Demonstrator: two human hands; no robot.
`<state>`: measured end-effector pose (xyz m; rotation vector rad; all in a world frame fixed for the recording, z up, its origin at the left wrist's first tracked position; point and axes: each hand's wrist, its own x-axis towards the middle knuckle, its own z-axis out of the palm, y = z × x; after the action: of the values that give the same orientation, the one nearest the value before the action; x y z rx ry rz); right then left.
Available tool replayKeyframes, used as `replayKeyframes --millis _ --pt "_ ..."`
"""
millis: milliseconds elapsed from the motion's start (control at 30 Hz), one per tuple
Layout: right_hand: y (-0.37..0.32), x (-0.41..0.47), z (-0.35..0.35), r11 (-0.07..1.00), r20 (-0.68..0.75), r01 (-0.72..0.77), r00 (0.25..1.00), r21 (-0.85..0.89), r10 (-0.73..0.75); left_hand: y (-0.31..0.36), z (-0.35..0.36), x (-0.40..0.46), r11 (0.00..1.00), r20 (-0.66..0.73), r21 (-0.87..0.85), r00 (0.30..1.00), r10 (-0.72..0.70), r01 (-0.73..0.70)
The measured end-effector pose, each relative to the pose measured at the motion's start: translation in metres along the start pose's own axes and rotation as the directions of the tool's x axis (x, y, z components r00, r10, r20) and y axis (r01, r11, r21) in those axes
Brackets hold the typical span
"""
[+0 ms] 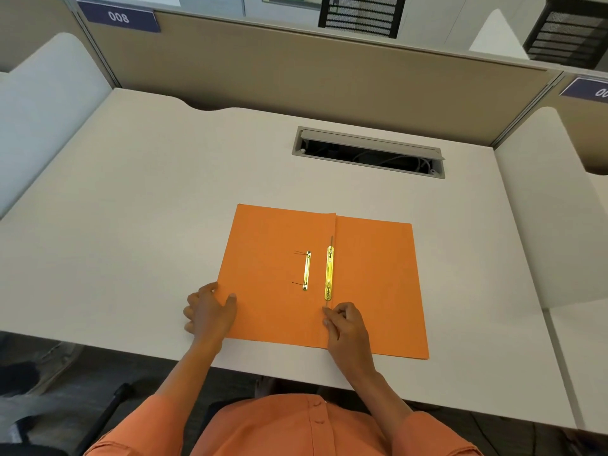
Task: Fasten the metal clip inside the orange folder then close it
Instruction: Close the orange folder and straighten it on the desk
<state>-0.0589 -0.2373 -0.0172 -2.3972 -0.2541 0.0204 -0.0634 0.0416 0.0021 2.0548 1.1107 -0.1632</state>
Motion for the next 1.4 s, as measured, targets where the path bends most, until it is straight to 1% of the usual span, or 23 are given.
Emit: replayKeyframes --millis 100,200,367,500,567,667,833,967,1100,1200,1300,1400 --pt "0.002 -0.001 0.000 1.000 -0.005 0.005 1.000 0.005 -0.005 -0.001 -0.007 0.006 0.994 0.000 -0.106 0.999 -0.039 0.038" --pt "0.004 -0.002 0.000 1.000 -0.008 0.015 1.000 0.001 -0.015 -0.002 -0.018 0.010 0.960 0.067 -0.272 0.996 -0.051 0.067" --pt "0.006 -0.002 0.000 1.000 -0.007 0.029 1.000 -0.006 -0.029 0.005 -0.039 0.008 0.933 0.101 -0.359 0.994 0.037 0.001" --pt "0.011 -0.001 -0.001 0.999 0.000 0.036 0.999 -0.004 -0.036 0.024 -0.058 -0.005 0.878 0.152 -0.478 0.984 0.094 -0.010" --pt "0.013 -0.002 -0.002 0.999 0.015 0.040 0.999 0.014 -0.040 0.034 -0.068 -0.014 0.840 0.183 -0.543 0.975 0.128 -0.008" --pt "0.019 -0.001 -0.007 0.998 0.034 0.020 0.999 0.067 -0.023 0.051 -0.077 -0.027 0.812 0.229 -0.583 0.956 0.183 -0.015" --pt "0.028 -0.002 -0.019 0.955 0.023 -0.098 0.995 0.280 0.096 0.077 -0.078 -0.050 0.781 0.306 -0.624 0.916 0.260 -0.013" --pt "0.035 -0.002 -0.034 0.908 0.006 -0.215 0.974 0.360 0.228 0.098 -0.070 -0.072 0.773 0.378 -0.633 0.859 0.345 -0.032" --pt "0.046 0.000 -0.053 0.846 -0.014 -0.335 0.927 0.416 0.374 0.116 -0.058 -0.091 0.787 0.433 -0.612 0.799 0.417 -0.079" --pt "0.057 0.002 -0.067 0.793 -0.022 -0.397 0.889 0.462 0.458 0.130 -0.046 -0.104 0.795 0.456 -0.595 0.766 0.454 -0.117" --pt "0.069 0.003 -0.081 0.731 -0.013 -0.453 0.846 0.510 0.534 0.142 -0.033 -0.116 0.805 0.467 -0.571 0.745 0.477 -0.157" --pt "0.081 0.004 -0.094 0.643 0.010 -0.495 0.797 0.585 0.604 0.153 -0.016 -0.127 0.828 0.487 -0.528 0.730 0.479 -0.191"
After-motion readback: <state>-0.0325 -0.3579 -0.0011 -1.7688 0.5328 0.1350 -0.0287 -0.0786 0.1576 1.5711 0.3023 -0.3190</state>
